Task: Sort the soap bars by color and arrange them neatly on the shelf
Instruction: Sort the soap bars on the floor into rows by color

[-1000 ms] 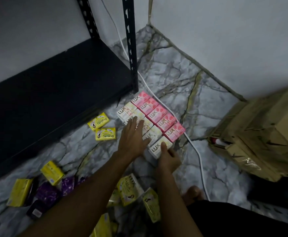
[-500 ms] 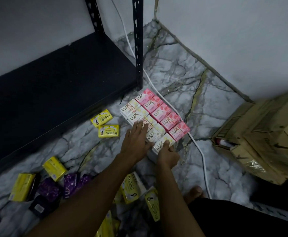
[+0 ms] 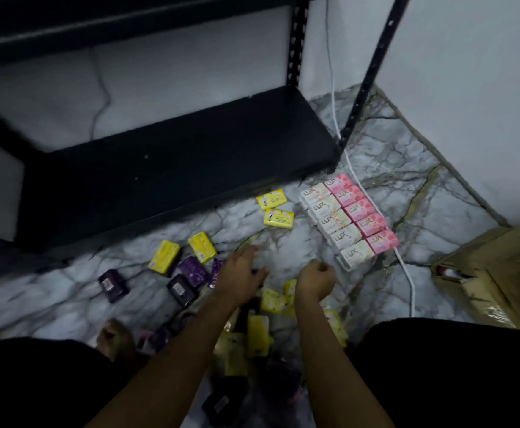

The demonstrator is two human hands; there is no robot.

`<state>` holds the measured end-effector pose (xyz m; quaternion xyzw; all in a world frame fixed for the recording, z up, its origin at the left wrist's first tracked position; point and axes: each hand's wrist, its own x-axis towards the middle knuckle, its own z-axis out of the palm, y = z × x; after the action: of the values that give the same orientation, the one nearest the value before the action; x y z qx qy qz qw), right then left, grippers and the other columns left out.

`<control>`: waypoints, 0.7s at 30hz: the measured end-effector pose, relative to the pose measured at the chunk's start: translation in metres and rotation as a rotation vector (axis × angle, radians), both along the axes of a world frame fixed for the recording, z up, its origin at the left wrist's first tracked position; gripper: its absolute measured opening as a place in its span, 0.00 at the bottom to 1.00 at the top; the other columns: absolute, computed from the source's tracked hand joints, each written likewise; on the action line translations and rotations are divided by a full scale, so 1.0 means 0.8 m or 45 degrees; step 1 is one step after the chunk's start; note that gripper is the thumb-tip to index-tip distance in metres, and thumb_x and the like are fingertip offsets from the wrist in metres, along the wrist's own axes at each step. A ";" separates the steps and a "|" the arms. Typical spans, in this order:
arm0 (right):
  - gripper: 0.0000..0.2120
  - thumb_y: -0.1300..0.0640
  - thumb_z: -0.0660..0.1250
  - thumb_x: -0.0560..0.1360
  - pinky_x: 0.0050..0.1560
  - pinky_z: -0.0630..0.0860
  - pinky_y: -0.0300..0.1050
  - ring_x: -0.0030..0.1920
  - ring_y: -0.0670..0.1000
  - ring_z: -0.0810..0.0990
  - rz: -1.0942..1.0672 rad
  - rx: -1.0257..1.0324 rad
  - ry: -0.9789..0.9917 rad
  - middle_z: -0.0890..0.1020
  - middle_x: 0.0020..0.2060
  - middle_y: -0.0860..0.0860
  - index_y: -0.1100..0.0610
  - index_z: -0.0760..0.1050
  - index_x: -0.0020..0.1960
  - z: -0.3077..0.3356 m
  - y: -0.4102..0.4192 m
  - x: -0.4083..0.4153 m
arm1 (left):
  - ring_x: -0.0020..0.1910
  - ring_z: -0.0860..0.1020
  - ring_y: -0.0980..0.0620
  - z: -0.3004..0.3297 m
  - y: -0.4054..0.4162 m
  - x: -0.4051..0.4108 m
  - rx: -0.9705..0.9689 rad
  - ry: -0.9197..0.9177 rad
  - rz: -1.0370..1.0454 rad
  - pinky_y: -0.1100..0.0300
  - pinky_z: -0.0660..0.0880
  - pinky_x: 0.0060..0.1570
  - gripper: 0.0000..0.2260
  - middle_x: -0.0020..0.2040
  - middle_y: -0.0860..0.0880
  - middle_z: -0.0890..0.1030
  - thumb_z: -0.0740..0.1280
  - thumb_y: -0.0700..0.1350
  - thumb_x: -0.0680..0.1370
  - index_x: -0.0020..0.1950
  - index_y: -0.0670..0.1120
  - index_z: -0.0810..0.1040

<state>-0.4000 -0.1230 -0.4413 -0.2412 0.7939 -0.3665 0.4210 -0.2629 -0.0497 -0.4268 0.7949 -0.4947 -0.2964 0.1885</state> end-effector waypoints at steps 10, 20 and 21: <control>0.12 0.62 0.65 0.78 0.48 0.71 0.46 0.54 0.63 0.79 0.646 0.057 0.122 0.81 0.52 0.64 0.68 0.77 0.58 0.002 0.134 0.052 | 0.56 0.80 0.38 0.002 0.184 0.060 0.173 0.208 0.464 0.54 0.75 0.52 0.22 0.55 0.40 0.83 0.63 0.57 0.72 0.61 0.48 0.78; 0.16 0.64 0.64 0.74 0.55 0.75 0.52 0.55 0.65 0.79 0.662 0.085 0.259 0.81 0.53 0.66 0.68 0.77 0.59 -0.024 0.139 -0.027 | 0.60 0.78 0.42 -0.028 0.173 -0.008 0.224 0.317 0.237 0.51 0.76 0.56 0.18 0.61 0.43 0.81 0.69 0.49 0.77 0.65 0.46 0.77; 0.19 0.62 0.64 0.72 0.57 0.76 0.55 0.56 0.65 0.79 0.700 0.092 0.267 0.81 0.55 0.66 0.67 0.76 0.62 -0.030 0.134 -0.034 | 0.59 0.78 0.43 -0.030 0.172 -0.014 0.227 0.307 0.208 0.51 0.77 0.55 0.17 0.59 0.44 0.82 0.69 0.48 0.76 0.63 0.46 0.78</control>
<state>-0.4268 -0.0154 -0.4650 -0.4685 0.7506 -0.1831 0.4284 -0.2738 0.0876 -0.4508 0.8048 -0.3740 -0.4159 0.1986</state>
